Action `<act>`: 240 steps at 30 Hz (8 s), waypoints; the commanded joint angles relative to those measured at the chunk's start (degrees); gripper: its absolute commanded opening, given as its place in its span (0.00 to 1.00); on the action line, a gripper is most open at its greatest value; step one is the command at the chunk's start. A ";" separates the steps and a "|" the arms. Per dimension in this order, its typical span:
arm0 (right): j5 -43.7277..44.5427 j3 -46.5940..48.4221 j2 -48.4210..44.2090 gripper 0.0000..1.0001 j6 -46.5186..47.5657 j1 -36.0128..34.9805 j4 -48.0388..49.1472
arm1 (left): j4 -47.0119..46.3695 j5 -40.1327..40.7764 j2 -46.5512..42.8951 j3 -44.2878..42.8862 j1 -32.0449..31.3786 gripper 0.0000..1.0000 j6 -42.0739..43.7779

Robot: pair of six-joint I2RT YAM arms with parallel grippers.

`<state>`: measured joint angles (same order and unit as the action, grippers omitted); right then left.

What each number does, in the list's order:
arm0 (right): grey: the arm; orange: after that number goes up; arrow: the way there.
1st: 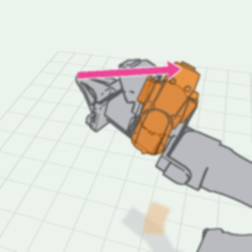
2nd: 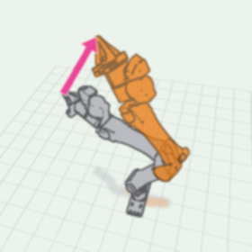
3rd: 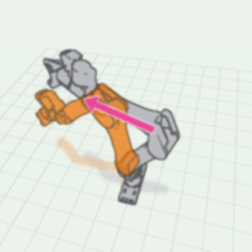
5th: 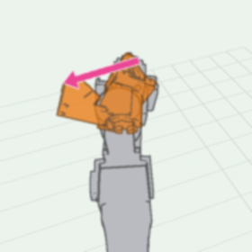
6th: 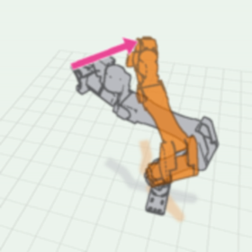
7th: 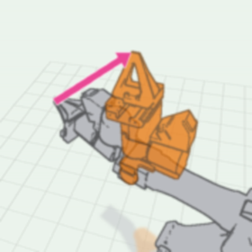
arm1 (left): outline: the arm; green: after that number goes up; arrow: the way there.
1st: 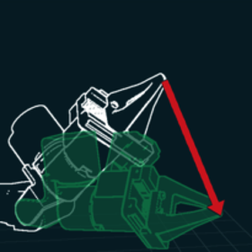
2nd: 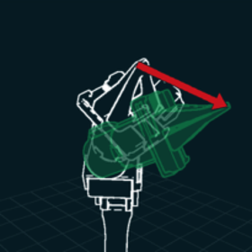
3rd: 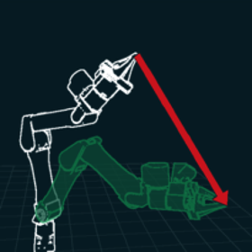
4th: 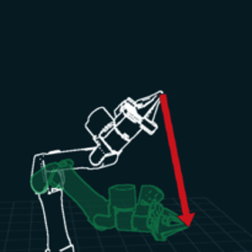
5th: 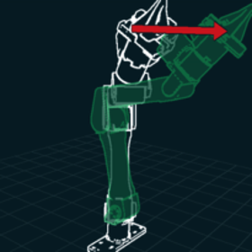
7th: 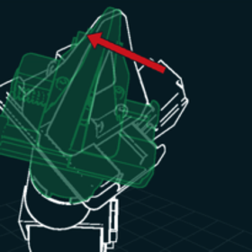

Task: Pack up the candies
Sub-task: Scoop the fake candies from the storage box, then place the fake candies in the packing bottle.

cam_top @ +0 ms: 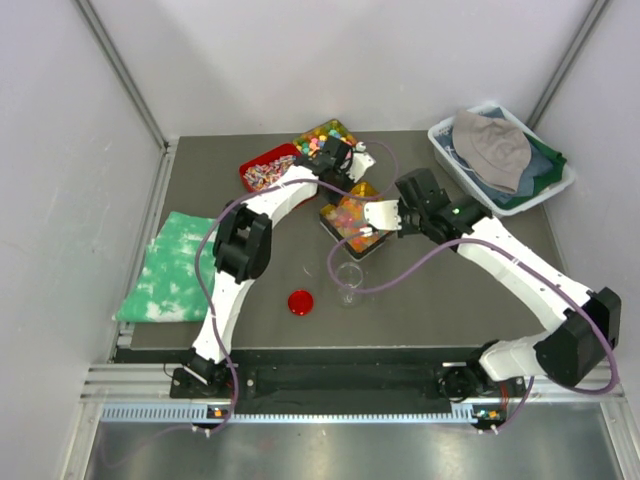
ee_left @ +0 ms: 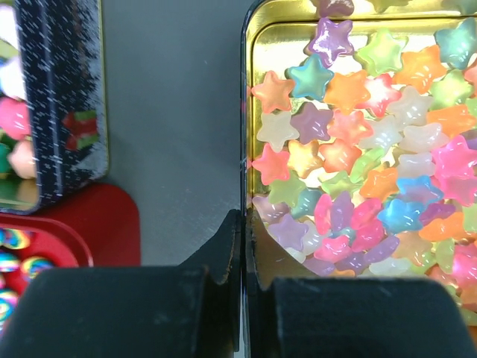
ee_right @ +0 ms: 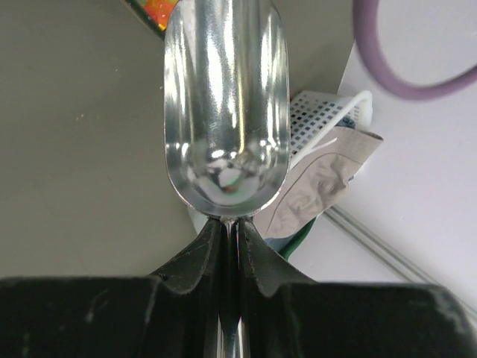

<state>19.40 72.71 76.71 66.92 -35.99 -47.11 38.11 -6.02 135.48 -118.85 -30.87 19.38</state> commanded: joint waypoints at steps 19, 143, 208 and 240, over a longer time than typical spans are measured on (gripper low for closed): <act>3.97 3.67 12.14 0.00 5.86 0.92 8.00 | -7.35 1.81 -7.42 -5.61 -3.23 0.00 7.87; -8.85 -1.60 15.41 0.00 -27.01 1.53 17.41 | -12.27 -0.13 -7.86 0.28 -1.82 0.19 -1.44; -11.84 -2.92 -9.12 0.00 -18.75 -7.34 -9.14 | -8.75 -29.40 -29.75 30.08 12.68 0.99 -9.01; -1.29 -3.28 -5.34 0.00 -13.13 -17.18 -14.32 | -6.38 -29.05 -29.31 28.85 13.82 0.99 -7.95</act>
<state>16.36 68.99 71.02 53.49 -51.55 -61.23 31.55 -33.85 108.84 -88.18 -17.58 10.63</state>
